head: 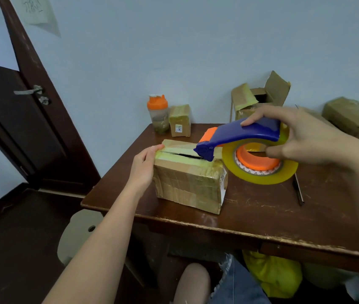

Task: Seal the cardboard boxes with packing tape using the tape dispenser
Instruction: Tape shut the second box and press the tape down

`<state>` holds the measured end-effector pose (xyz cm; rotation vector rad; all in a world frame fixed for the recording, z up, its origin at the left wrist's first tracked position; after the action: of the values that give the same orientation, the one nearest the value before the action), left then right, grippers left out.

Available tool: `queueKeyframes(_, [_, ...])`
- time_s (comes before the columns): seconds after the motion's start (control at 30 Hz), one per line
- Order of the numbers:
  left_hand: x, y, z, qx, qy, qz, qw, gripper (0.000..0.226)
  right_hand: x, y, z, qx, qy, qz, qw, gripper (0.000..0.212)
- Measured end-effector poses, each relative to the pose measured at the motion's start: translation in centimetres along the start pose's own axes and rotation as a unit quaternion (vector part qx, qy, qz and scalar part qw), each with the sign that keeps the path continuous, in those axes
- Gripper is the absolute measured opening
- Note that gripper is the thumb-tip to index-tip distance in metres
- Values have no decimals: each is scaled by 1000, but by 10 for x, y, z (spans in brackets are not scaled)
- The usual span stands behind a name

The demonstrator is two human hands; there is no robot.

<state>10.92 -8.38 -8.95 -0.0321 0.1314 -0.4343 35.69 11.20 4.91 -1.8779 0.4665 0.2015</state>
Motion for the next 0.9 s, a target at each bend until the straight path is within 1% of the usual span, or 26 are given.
queueKeyframes(0.17, [2, 8, 2, -11, 5, -8, 1000, 35, 16, 10, 18, -22, 33, -14, 999, 66])
queueKeyframes(0.47, [4, 19, 6, -15, 9, -17, 1000, 35, 39, 7, 35, -43, 61, -16, 997, 64])
queueKeyframes(0.67, [2, 20, 7, -13, 6, -13, 1000, 35, 45, 19, 40, -49, 82, -26, 995, 62])
queueKeyframes(0.9, [-10, 14, 11, -91, 4, -32, 995, 36, 39, 37, 41, -51, 98, -40, 993, 60])
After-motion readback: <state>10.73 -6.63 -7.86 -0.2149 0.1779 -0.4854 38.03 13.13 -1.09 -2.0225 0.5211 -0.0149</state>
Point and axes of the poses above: each hand's wrist, its own x-axis away from the middle knuckle, its own y-axis out of the palm, z = x × y, the point moved 10 cm from there along -x, towards the middle knuckle, and after that the axes turned 11 degrees about x, right-handed, at the moved point
